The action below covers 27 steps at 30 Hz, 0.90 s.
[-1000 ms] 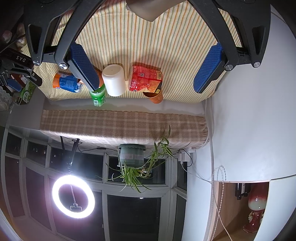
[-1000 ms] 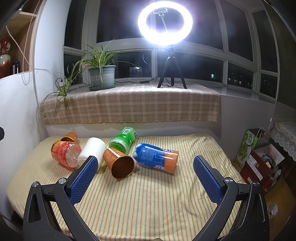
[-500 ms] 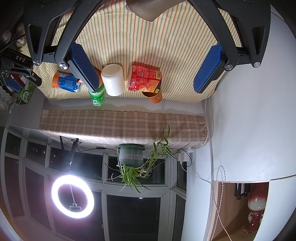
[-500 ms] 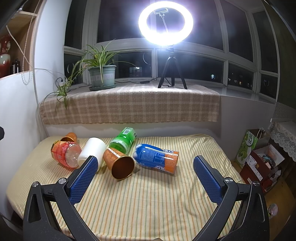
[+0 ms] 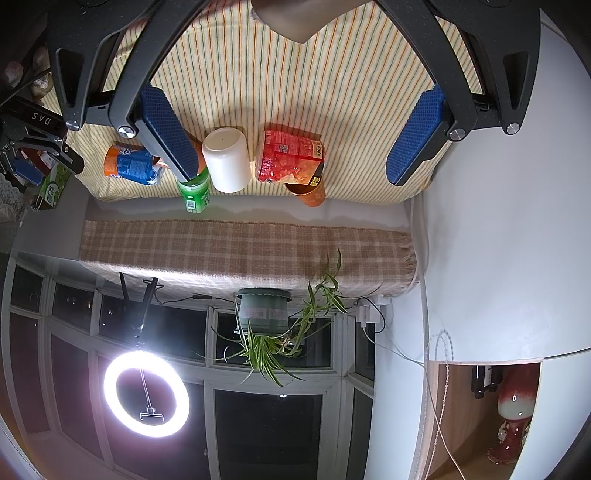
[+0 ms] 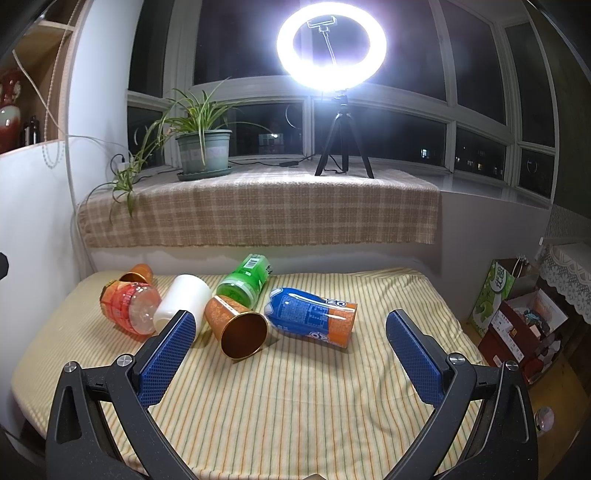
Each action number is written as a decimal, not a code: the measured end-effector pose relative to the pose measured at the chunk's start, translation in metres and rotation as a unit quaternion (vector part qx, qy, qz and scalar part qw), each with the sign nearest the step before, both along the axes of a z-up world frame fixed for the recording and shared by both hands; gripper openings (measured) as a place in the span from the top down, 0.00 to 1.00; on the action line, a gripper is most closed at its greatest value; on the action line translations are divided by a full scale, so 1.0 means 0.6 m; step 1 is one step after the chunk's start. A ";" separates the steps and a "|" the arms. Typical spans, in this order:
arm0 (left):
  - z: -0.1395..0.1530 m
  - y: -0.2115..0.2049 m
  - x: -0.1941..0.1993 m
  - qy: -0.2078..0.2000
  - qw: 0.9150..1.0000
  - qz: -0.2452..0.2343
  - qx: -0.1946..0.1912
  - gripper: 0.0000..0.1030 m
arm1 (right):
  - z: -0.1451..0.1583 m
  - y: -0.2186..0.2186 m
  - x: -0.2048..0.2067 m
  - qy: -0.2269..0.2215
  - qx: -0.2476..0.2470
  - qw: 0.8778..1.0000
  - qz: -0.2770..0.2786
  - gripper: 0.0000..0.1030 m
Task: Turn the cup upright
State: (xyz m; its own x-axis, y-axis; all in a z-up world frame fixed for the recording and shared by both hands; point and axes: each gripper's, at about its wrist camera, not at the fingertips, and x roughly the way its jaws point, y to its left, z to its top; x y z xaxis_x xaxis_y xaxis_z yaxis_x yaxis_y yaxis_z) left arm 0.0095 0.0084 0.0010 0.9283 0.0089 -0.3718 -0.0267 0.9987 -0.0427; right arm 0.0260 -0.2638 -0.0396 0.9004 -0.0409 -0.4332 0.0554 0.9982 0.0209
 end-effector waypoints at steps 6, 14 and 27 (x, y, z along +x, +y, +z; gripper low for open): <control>-0.004 -0.015 0.003 0.004 1.000 -0.002 0.001 0.00 | -0.002 -0.002 0.002 0.003 0.001 1.000 -0.001 0.01; -0.016 -0.011 0.015 0.013 1.000 -0.003 -0.001 0.00 | -0.009 -0.001 0.021 0.010 -0.003 1.000 0.002 0.01; -0.062 0.005 0.048 0.062 0.998 0.005 -0.001 0.00 | -0.019 -0.011 0.147 0.053 0.021 0.997 0.046 0.01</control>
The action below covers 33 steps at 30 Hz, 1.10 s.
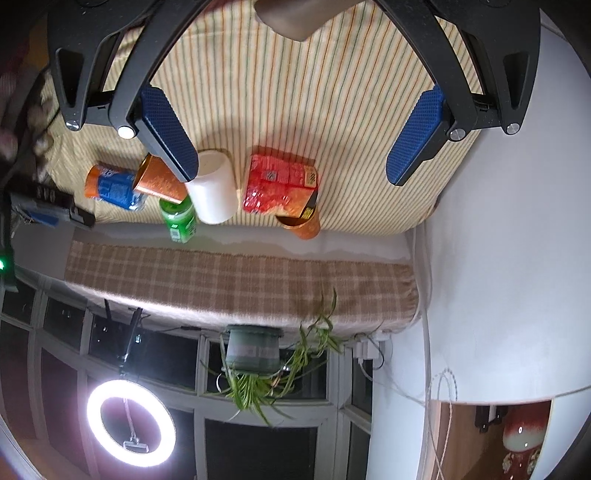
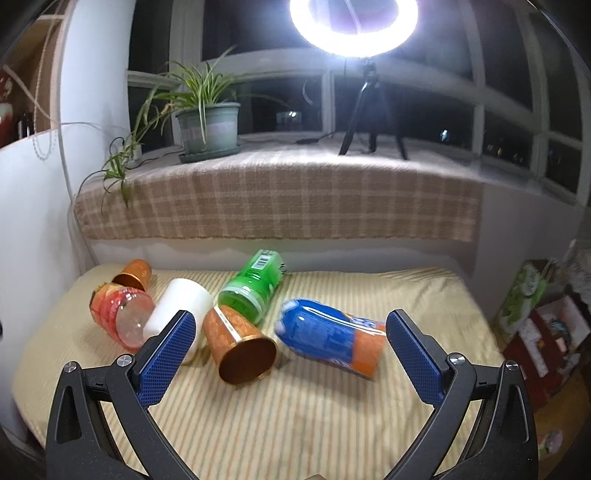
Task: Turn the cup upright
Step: 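Reach the right tool to the lying green tea bottle and close on it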
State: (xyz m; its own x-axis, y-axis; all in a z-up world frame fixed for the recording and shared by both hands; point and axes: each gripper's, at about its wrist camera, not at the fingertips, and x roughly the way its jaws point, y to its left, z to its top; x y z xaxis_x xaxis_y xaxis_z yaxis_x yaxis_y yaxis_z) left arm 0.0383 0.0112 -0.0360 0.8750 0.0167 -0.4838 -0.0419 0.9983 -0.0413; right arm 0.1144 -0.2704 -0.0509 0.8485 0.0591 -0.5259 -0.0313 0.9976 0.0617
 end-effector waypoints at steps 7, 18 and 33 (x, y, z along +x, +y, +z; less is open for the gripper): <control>-0.029 0.021 0.011 0.023 1.000 0.009 -0.006 0.00 | -0.006 -0.009 0.107 0.049 0.044 0.998 0.024 0.01; -0.057 0.047 0.019 0.047 0.999 0.027 -0.005 0.00 | -0.060 0.001 0.270 0.167 0.114 0.978 0.049 0.01; -0.067 0.076 0.025 0.052 0.997 0.052 0.001 0.00 | -0.144 0.018 0.381 0.292 0.179 0.939 0.041 0.20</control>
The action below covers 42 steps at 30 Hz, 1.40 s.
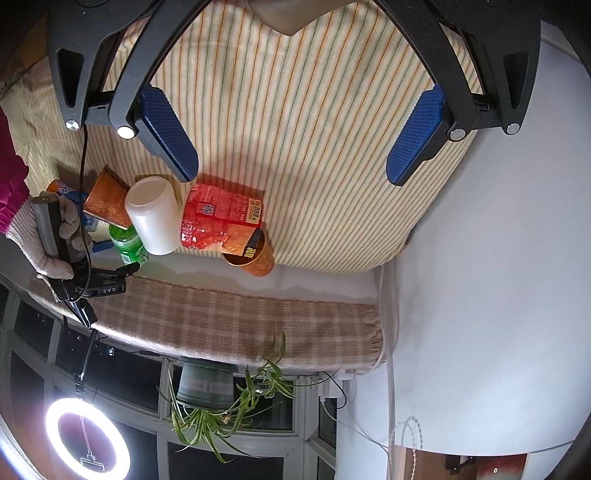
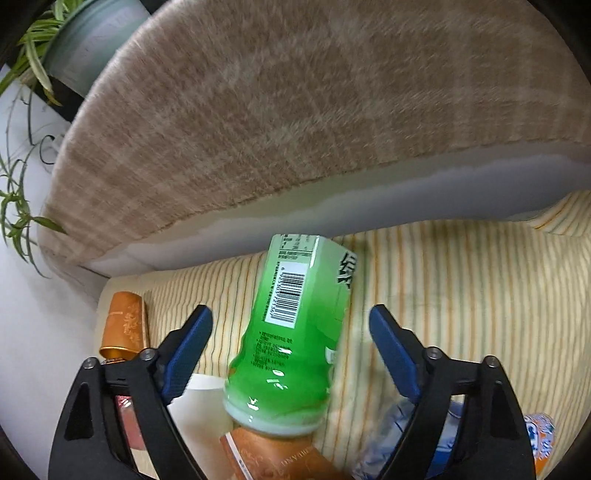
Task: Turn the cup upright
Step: 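Reach the right tool to the lying green tea bottle and close on it, then lift the green bottle with the right tool and carry it toward the left tool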
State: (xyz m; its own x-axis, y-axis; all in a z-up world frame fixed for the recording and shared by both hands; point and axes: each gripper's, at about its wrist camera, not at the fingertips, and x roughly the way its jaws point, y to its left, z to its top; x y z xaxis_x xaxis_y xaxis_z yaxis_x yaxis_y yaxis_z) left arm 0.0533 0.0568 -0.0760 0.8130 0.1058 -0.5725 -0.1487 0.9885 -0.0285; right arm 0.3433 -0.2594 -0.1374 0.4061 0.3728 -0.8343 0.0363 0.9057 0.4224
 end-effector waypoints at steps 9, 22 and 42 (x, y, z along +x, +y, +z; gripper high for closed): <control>-0.004 0.003 0.002 0.002 1.000 0.004 0.004 0.00 | -0.027 0.021 0.024 0.035 -0.005 0.999 0.010 0.33; 0.000 0.008 -0.004 -0.003 1.000 0.011 0.006 0.00 | -0.013 0.005 0.026 0.022 0.003 1.000 0.013 0.44; 0.031 -0.003 -0.050 -0.030 0.999 0.003 0.011 0.00 | 0.143 -0.046 -0.103 -0.082 0.056 0.994 0.049 0.44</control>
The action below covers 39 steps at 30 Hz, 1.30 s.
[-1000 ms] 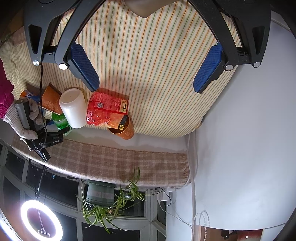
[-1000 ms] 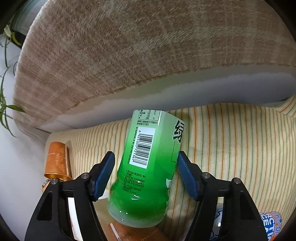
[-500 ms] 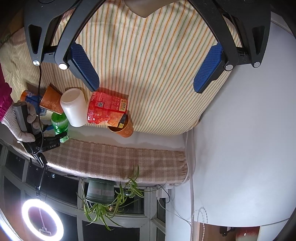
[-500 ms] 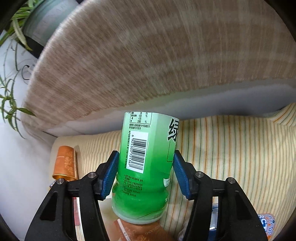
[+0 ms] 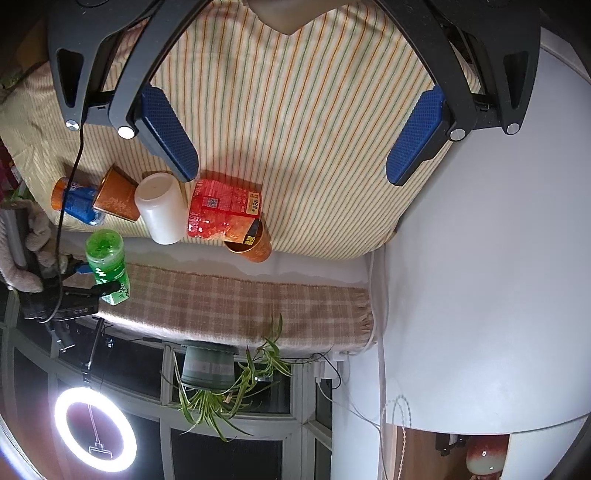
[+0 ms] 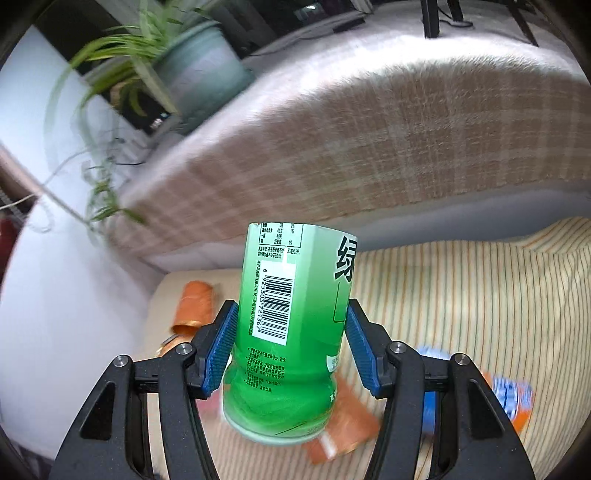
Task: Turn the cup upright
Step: 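Lift the green bottle with the right tool and carry it toward the left tool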
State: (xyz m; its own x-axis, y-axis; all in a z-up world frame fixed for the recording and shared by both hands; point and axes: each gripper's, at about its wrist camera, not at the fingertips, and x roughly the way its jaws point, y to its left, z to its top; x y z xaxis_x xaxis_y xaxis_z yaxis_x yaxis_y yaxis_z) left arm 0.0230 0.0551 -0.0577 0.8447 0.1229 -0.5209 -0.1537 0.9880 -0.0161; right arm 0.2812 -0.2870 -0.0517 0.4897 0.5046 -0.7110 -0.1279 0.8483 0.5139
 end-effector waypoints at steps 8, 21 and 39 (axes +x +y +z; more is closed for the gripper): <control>0.012 -0.013 -0.025 -0.010 1.000 -0.012 -0.001 0.00 | 0.042 0.024 -0.116 -0.024 0.041 0.998 0.050 0.45; 0.011 -0.024 -0.046 -0.001 0.999 -0.032 -0.019 0.00 | -0.044 0.075 -0.238 0.041 0.063 0.991 0.110 0.45; -0.005 -0.024 -0.043 0.026 0.998 -0.043 -0.039 0.00 | -0.164 0.110 -0.235 0.108 0.042 0.989 0.096 0.43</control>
